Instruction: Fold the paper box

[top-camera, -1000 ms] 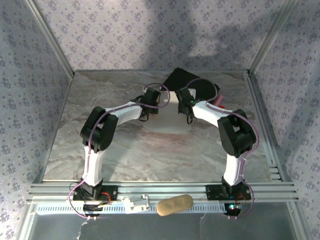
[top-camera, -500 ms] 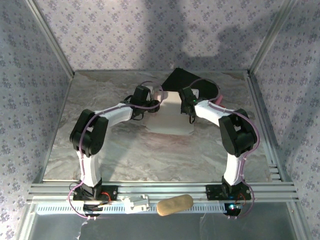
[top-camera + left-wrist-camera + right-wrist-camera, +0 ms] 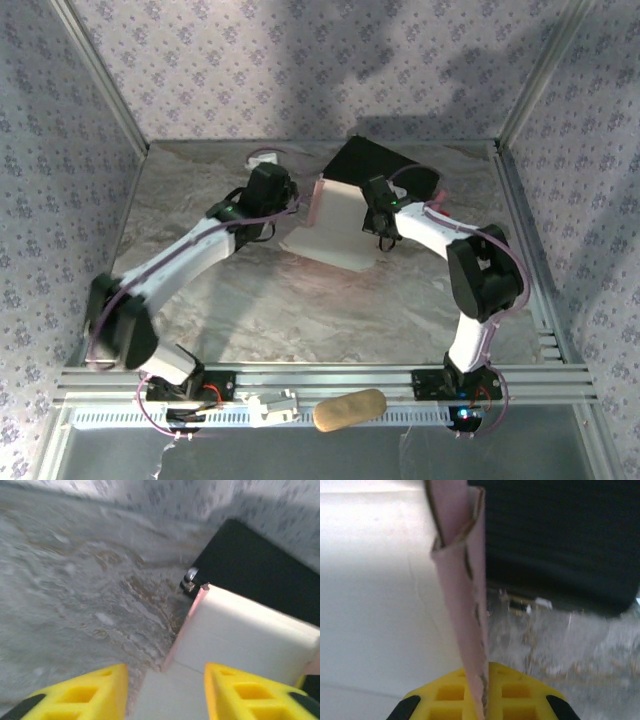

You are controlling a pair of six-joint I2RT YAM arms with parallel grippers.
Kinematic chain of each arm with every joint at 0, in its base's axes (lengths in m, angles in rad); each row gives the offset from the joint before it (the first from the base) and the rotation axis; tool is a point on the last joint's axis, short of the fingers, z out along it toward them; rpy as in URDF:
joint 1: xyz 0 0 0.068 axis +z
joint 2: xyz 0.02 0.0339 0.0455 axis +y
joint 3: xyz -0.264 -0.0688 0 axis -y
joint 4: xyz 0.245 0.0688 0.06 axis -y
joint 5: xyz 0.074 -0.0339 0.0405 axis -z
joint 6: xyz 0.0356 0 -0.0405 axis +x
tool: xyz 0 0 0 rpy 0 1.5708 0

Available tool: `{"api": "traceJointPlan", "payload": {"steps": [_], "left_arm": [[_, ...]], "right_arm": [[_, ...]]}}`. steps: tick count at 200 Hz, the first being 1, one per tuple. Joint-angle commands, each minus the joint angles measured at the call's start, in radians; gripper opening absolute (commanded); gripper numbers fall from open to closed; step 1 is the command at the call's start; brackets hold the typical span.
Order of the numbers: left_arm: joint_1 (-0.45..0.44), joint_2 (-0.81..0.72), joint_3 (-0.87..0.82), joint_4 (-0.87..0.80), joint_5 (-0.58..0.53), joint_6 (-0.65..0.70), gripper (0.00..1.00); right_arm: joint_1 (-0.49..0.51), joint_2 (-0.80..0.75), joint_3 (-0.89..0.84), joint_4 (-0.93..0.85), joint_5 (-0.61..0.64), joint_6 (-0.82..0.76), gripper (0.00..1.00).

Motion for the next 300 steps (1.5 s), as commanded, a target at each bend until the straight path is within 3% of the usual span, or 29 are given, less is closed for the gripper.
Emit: {"api": "traceJointPlan", "payload": {"steps": [1, 41, 81, 110, 145, 196, 259, 300], "left_arm": [[-0.105, -0.113, 0.101, -0.355, -0.294, -0.232, 0.40], [-0.260, -0.139, 0.328, -0.715, -0.437, -0.371, 0.48], [-0.336, -0.199, 0.333, -0.798, -0.456, -0.429, 0.48], [-0.380, -0.223, 0.310, -0.846, -0.457, -0.452, 0.48], [-0.381, -0.231, 0.249, -0.858, -0.388, -0.434, 0.48], [-0.387, -0.270, 0.094, -0.767, -0.250, -0.377, 0.51], [-0.390, -0.279, 0.038, -0.720, -0.222, -0.368, 0.55], [-0.390, -0.276, 0.038, -0.708, -0.201, -0.371, 0.63]], "right_arm": [[-0.004, -0.098, -0.078, -0.085, -0.141, 0.321, 0.00], [0.053, -0.180, -0.101, -0.211, -0.286, 0.777, 0.00], [0.184, -0.186, -0.043, -0.347, -0.338, 1.130, 0.00], [0.275, -0.160, -0.055, -0.294, -0.392, 1.325, 0.00], [0.318, -0.058, -0.043, -0.266, -0.424, 1.482, 0.00], [0.353, 0.033, -0.119, -0.048, -0.486, 1.613, 0.00], [0.364, 0.003, -0.120, -0.068, -0.425, 1.603, 0.59], [0.339, -0.152, -0.127, -0.138, -0.292, 1.499, 0.80]]}}
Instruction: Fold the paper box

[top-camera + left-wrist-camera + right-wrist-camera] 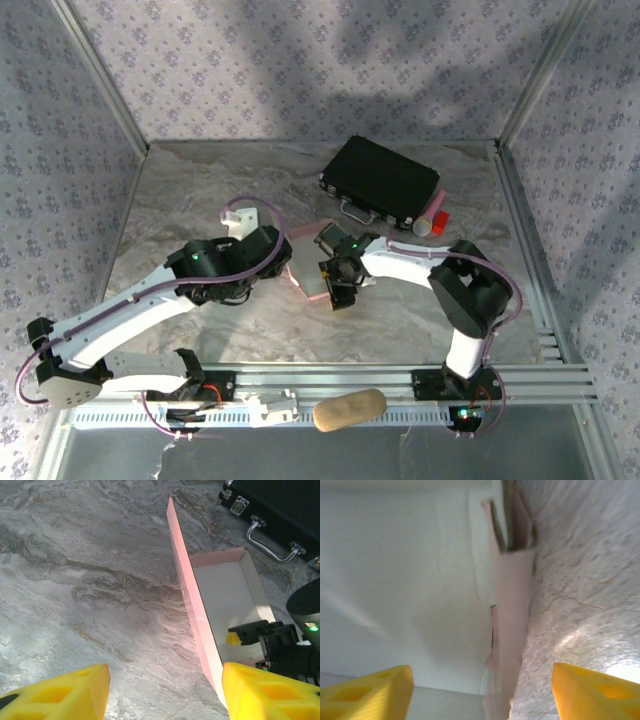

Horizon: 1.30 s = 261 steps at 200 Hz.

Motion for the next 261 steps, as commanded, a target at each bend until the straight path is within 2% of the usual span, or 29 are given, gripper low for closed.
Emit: {"api": "traceJointPlan", "payload": {"steps": [1, 33, 46, 57, 75, 88, 103, 121, 150, 169, 229, 261], "left_arm": [[-0.009, -0.012, 0.005, 0.018, 0.016, 0.008, 0.63], [-0.009, 0.035, 0.029, -0.005, 0.036, 0.010, 0.65], [-0.002, 0.083, 0.054, -0.011, 0.060, 0.031, 0.66], [0.022, 0.135, 0.090, -0.033, 0.094, 0.053, 0.66], [0.083, 0.215, 0.153, -0.088, 0.136, 0.071, 0.66], [0.114, 0.252, 0.179, -0.053, 0.173, 0.108, 0.66], [0.135, 0.284, 0.196, -0.013, 0.210, 0.142, 0.65], [0.167, 0.344, 0.239, -0.056, 0.212, 0.153, 0.59], [0.209, 0.378, 0.220, -0.052, 0.206, 0.169, 0.53], [0.223, 0.378, 0.194, -0.006, 0.221, 0.194, 0.48], [0.246, 0.423, 0.209, 0.014, 0.223, 0.296, 0.23], [0.265, 0.421, 0.233, 0.027, 0.230, 0.414, 0.07]], "right_arm": [[-0.016, -0.123, 0.008, -0.089, 0.120, 0.173, 0.80], [-0.024, -0.275, 0.054, -0.228, 0.287, 0.029, 0.86], [-0.046, -0.327, 0.066, -0.223, 0.354, -0.138, 0.84], [-0.083, -0.347, 0.076, -0.205, 0.375, -0.344, 0.84], [-0.178, -0.359, 0.067, -0.105, 0.311, -0.709, 0.83], [-0.216, -0.364, 0.045, -0.009, 0.238, -0.922, 0.82], [-0.238, -0.360, 0.028, 0.011, 0.183, -1.076, 0.82], [-0.270, -0.348, 0.009, 0.008, 0.136, -1.206, 0.81], [-0.283, -0.351, -0.001, -0.004, 0.122, -1.362, 0.80], [-0.283, -0.349, 0.007, -0.027, 0.131, -1.412, 0.77], [-0.283, -0.349, -0.022, -0.015, 0.135, -1.423, 0.73], [-0.282, -0.365, -0.034, -0.009, 0.134, -1.428, 0.70]]}}
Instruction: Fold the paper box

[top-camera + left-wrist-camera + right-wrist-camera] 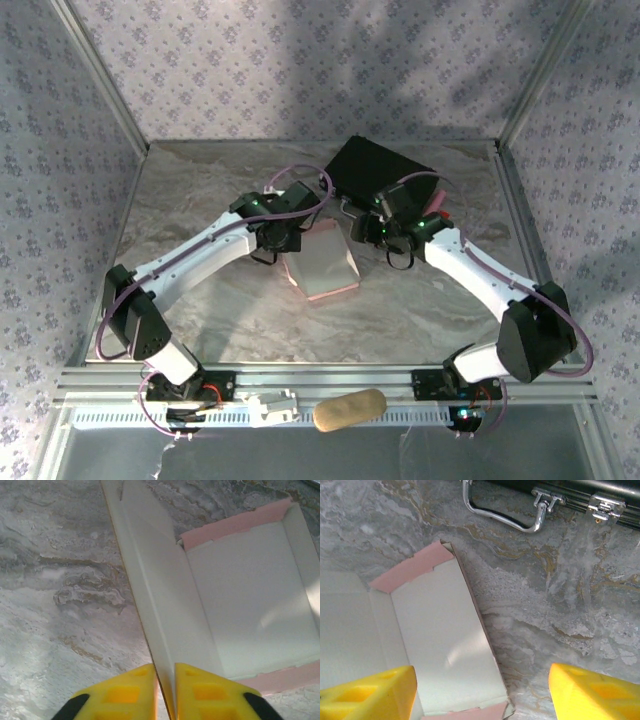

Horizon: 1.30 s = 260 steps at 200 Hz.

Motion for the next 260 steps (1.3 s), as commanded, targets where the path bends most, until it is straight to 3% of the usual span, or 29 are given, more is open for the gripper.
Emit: {"api": "traceJointPlan", "payload": {"steps": [1, 9, 30, 76, 109, 179, 225, 260], "left_arm": [[0.017, -0.003, 0.034, 0.006, 0.004, 0.115, 0.06], [0.019, 0.004, 0.052, -0.001, 0.000, 0.161, 0.00], [0.028, 0.039, 0.129, -0.038, -0.023, 0.281, 0.00], [0.049, 0.131, 0.308, -0.067, 0.164, 0.749, 0.00], [0.049, 0.195, 0.389, -0.112, 0.210, 1.010, 0.00], [0.064, 0.047, 0.142, 0.150, 0.327, 1.425, 0.00], [0.104, 0.030, 0.064, 0.236, 0.367, 1.473, 0.00], [0.091, -0.024, 0.012, 0.322, 0.348, 1.448, 0.36]], "right_arm": [[-0.001, -0.013, -0.012, -0.008, -0.004, -0.031, 0.70], [-0.001, -0.018, -0.012, -0.012, 0.002, -0.034, 0.70], [0.000, -0.031, -0.012, -0.029, 0.017, -0.046, 0.69], [0.000, -0.079, -0.033, -0.021, 0.022, -0.093, 0.68], [-0.005, -0.125, -0.071, 0.004, 0.034, -0.159, 0.69], [-0.015, -0.197, -0.194, 0.110, 0.011, -0.261, 0.70], [-0.015, -0.169, -0.193, 0.135, -0.003, -0.311, 0.69], [-0.015, -0.156, -0.190, 0.158, -0.001, -0.368, 0.71]]}}
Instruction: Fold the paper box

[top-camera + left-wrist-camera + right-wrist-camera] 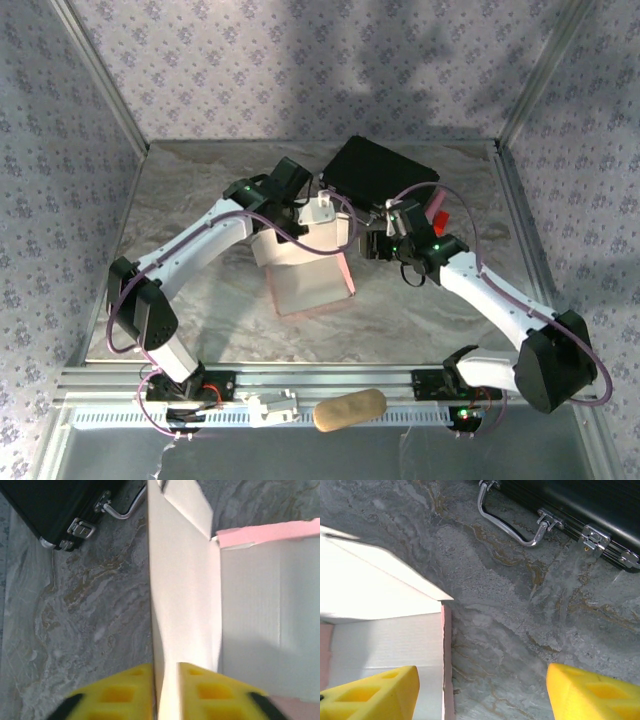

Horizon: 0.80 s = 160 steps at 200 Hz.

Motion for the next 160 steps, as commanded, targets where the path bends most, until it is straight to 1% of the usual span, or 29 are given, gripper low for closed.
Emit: {"api": "traceJointPlan", "payload": {"steps": [1, 4, 7, 19, 29, 37, 43, 56, 70, 84, 93, 100, 114, 124, 137, 160], "left_arm": [[-0.014, -0.074, -0.028, 0.091, 0.018, 0.012, 0.38], [-0.017, -0.084, -0.037, 0.104, 0.011, 0.009, 0.45], [-0.020, -0.095, -0.047, 0.118, 0.002, 0.008, 0.47], [-0.029, -0.137, -0.070, 0.145, -0.028, -0.024, 0.49], [-0.028, -0.173, -0.071, 0.145, -0.044, -0.085, 0.49], [-0.029, -0.204, -0.072, 0.145, -0.066, -0.159, 0.50], [-0.026, -0.224, -0.072, 0.137, -0.098, -0.226, 0.52], [-0.013, -0.268, -0.069, 0.049, -0.171, -0.401, 0.53], [0.014, -0.314, -0.106, -0.050, -0.132, -0.573, 0.53], [0.014, -0.370, -0.221, -0.048, -0.085, -0.679, 0.53], [0.015, -0.402, -0.302, -0.012, -0.062, -0.708, 0.53], [0.015, -0.417, -0.348, 0.011, -0.067, -0.721, 0.53], [0.056, -0.427, -0.405, 0.043, -0.057, -0.739, 0.53], [0.106, -0.416, -0.422, 0.062, -0.008, -0.747, 0.53], [0.169, -0.381, -0.422, 0.066, 0.030, -0.755, 0.53], [0.232, -0.320, -0.408, 0.079, 0.063, -0.740, 0.52]], "right_arm": [[-0.005, 0.015, 0.000, 0.029, -0.006, -0.070, 0.71], [-0.004, 0.016, 0.001, 0.031, -0.005, -0.075, 0.71], [-0.004, 0.018, 0.005, 0.031, -0.003, -0.080, 0.71], [-0.007, 0.023, 0.013, 0.035, 0.003, -0.103, 0.72], [-0.008, 0.028, 0.021, 0.040, 0.004, -0.127, 0.73], [-0.012, 0.030, 0.030, 0.043, 0.002, -0.149, 0.74], [-0.016, 0.033, 0.033, 0.047, -0.002, -0.161, 0.75], [-0.035, 0.040, 0.042, 0.058, -0.033, -0.207, 0.75], [-0.057, 0.051, 0.049, 0.079, -0.080, -0.244, 0.76], [-0.075, 0.075, 0.062, 0.096, -0.119, -0.281, 0.77], [-0.087, 0.098, 0.077, 0.096, -0.155, -0.310, 0.77], [-0.092, 0.114, 0.090, 0.095, -0.185, -0.335, 0.77], [-0.093, 0.149, 0.118, 0.092, -0.234, -0.377, 0.77], [-0.090, 0.174, 0.135, 0.097, -0.264, -0.392, 0.77], [-0.082, 0.204, 0.152, 0.110, -0.260, -0.401, 0.77], [-0.060, 0.256, 0.194, 0.110, -0.243, -0.433, 0.77]]}}
